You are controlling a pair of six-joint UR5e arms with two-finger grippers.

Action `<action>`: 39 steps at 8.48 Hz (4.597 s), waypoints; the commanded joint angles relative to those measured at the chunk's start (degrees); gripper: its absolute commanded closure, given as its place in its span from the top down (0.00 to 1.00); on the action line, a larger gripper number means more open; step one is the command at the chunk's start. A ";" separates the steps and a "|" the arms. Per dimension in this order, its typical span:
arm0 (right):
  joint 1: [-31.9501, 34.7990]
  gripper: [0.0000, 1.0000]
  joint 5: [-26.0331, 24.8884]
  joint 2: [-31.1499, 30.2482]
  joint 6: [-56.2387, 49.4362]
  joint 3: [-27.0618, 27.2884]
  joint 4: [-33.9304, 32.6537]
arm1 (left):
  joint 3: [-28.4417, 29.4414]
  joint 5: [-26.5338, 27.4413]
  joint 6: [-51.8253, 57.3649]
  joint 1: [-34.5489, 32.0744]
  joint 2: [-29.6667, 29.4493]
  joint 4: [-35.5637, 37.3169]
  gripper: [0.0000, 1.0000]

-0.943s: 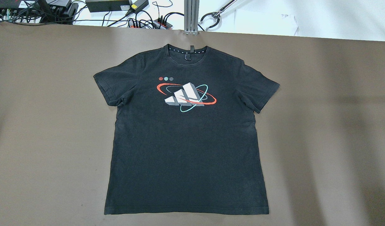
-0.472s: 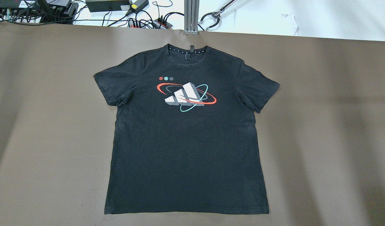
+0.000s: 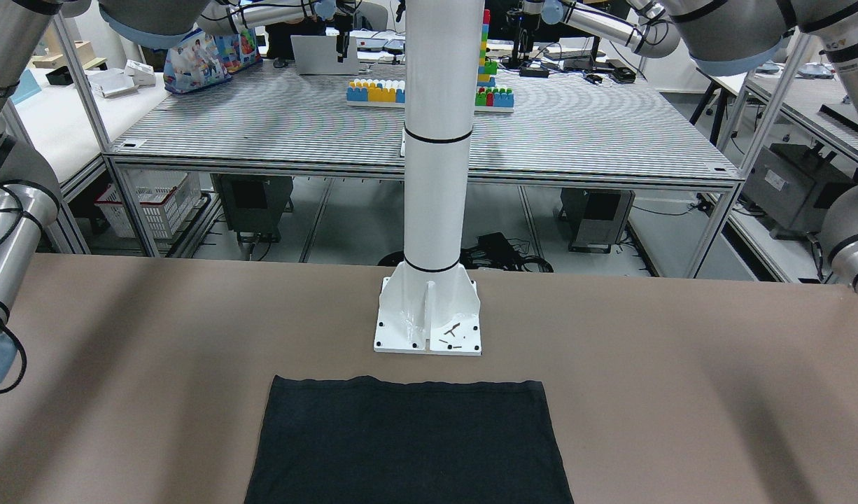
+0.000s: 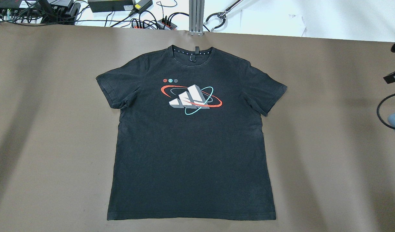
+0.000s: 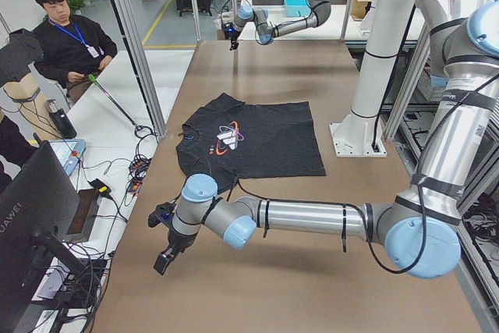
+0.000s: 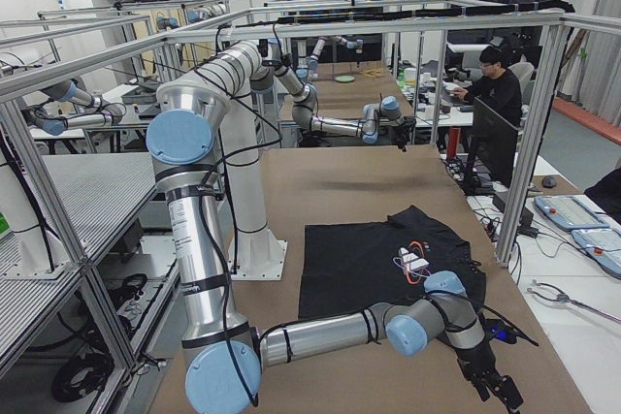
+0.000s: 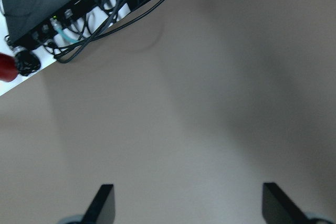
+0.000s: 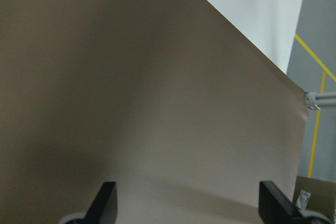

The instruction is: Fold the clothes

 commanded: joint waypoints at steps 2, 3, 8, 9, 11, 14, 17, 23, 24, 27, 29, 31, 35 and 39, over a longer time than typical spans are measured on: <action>-6.71 0.94 6.52 8.46 12.42 -5.56 0.53 | 12.32 -2.55 -14.09 10.19 -8.69 -11.89 1.00; -8.21 0.94 6.86 9.26 14.16 -5.82 0.80 | 12.43 -2.64 -17.27 12.66 -9.84 -12.37 1.00; -12.54 0.94 7.57 11.20 16.55 -8.81 5.63 | 12.61 -2.64 -30.57 21.73 -15.12 -13.25 1.00; -12.54 0.94 7.48 11.12 16.56 -8.81 5.63 | 12.69 -2.64 -30.92 22.61 -15.12 -13.86 1.00; -12.54 0.94 7.48 11.03 16.56 -8.81 5.63 | 13.39 -2.72 -31.45 22.88 -15.12 -14.57 0.99; -12.54 0.94 7.48 11.03 16.56 -8.81 5.63 | 13.75 -3.16 -31.45 22.88 -15.04 -14.66 0.52; -12.62 0.94 7.48 11.11 18.13 -8.72 5.72 | 13.31 -3.25 -31.54 23.32 -14.86 -15.45 0.03; -12.62 0.94 7.40 11.03 18.14 -8.46 5.72 | 6.39 -5.27 -41.61 22.97 -14.25 -15.28 0.00; -12.71 0.94 7.40 10.94 18.14 -8.29 5.81 | 4.54 -5.19 -46.00 23.14 -14.24 -15.10 0.00; -12.71 0.94 7.40 10.68 18.14 -8.28 5.90 | 0.67 -2.74 -57.16 25.15 -16.26 -13.87 0.00; -12.71 0.94 7.31 10.24 18.14 -8.11 5.99 | -0.14 4.89 -59.75 30.41 -20.10 -7.41 0.00; -12.71 0.94 7.22 10.15 18.14 -8.11 5.99 | -0.93 7.11 -63.69 33.50 -23.11 -4.73 0.00; -12.71 0.94 7.04 10.06 18.14 -8.11 5.99 | 0.12 12.72 -67.65 39.48 -25.23 -4.46 0.00; -13.32 0.94 7.04 10.06 18.49 -8.02 5.99 | 2.05 13.97 -67.84 40.54 -27.15 -4.46 0.00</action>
